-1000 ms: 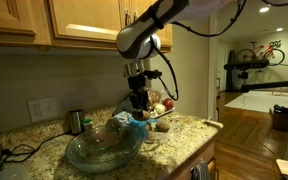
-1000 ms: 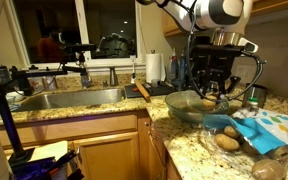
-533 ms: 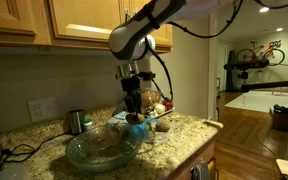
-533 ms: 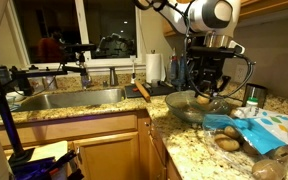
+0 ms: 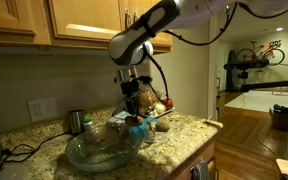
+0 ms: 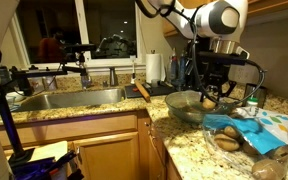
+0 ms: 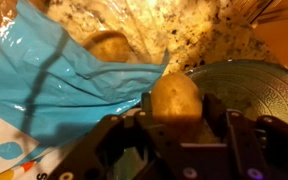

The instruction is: Remove one potato from the plastic bag and put it in the glass bowl

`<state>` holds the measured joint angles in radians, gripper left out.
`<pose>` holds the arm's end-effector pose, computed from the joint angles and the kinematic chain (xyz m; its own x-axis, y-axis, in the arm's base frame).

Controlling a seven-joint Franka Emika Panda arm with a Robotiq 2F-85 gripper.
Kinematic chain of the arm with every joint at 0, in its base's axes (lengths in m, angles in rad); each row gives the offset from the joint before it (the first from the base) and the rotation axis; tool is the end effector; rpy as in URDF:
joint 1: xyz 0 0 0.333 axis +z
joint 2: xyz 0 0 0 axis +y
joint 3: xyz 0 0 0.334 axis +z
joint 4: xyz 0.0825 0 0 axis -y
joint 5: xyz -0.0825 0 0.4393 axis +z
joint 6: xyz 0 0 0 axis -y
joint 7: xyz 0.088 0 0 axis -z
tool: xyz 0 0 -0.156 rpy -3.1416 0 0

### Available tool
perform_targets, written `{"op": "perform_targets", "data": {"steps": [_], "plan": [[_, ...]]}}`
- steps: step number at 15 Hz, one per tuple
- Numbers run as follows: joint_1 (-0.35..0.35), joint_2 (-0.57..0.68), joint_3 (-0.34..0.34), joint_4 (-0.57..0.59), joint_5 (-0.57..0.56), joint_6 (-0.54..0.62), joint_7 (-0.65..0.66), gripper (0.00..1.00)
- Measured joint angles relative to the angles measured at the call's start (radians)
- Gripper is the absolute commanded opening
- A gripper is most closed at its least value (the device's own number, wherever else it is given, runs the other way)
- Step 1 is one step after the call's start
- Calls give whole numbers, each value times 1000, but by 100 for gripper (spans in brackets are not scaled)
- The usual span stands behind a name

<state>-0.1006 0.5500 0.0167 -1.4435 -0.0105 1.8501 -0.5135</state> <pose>0.7413 -0.0652 0.3027 0.8995 0.4188 -0.1248 0.4132 -0.9080 -0.0694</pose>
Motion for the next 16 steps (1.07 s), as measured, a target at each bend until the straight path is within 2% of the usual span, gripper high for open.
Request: {"op": "perform_targets", "data": {"steps": [5, 16], "plan": [[-5, 81, 3, 104, 0, -50, -35, 29], [30, 255, 30, 325, -3, -176, -35, 29]]}}
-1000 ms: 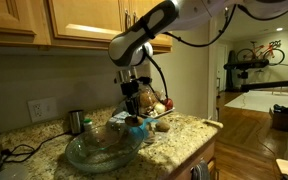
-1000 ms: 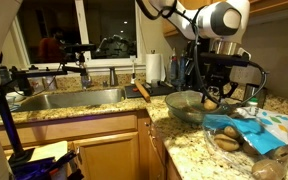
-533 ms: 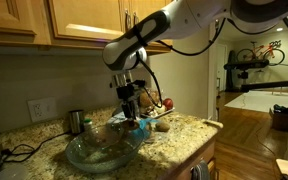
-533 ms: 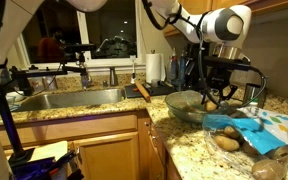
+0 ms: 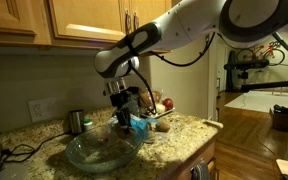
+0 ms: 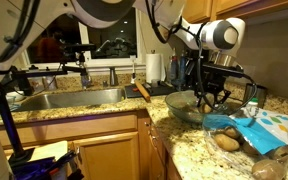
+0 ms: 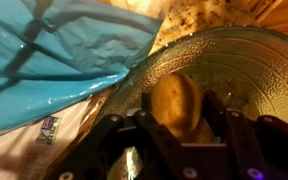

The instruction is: Remove one potato from the plastic bag and put it in the glass bowl

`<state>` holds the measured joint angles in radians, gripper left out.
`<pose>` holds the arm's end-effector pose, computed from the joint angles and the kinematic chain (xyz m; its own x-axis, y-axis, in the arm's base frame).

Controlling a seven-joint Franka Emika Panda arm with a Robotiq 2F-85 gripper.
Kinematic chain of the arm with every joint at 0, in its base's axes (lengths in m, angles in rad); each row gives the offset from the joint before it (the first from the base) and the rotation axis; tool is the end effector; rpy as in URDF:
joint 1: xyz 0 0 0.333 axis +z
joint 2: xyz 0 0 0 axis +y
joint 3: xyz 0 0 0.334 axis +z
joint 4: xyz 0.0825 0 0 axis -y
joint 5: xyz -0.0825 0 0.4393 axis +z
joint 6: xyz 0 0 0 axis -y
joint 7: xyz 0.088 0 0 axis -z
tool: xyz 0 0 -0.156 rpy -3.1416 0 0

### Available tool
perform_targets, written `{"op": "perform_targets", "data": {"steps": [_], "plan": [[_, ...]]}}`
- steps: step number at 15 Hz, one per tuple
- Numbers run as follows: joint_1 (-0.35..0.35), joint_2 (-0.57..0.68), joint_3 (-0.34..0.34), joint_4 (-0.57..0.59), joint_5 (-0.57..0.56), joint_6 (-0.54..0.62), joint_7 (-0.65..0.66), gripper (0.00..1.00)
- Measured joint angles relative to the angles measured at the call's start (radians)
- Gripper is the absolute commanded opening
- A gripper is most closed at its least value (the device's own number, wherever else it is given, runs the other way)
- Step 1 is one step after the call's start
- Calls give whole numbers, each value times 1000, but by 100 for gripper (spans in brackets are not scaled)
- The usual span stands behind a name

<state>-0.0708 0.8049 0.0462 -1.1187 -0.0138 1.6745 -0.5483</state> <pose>0.7850 -0.0300 0.2582 0.8446 0.4970 -0.1992 0.4760 -0.8673 -0.1455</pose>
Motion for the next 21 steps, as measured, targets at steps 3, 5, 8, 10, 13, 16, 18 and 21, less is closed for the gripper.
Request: {"op": "perform_targets", "data": {"steps": [3, 5, 8, 10, 13, 16, 18, 21], "plan": [[8, 30, 0, 43, -7, -18, 0, 29], [12, 45, 1, 66, -11, -27, 0, 79], [16, 53, 1, 82, -20, -37, 1, 92], [14, 53, 0, 90, -26, -39, 1, 99], [2, 53, -7, 101, -31, -39, 1, 100], [-9, 53, -8, 107, -31, -39, 1, 100], [-9, 53, -9, 106, -31, -39, 1, 100], [-9, 53, -9, 106, -31, -39, 1, 100]]}}
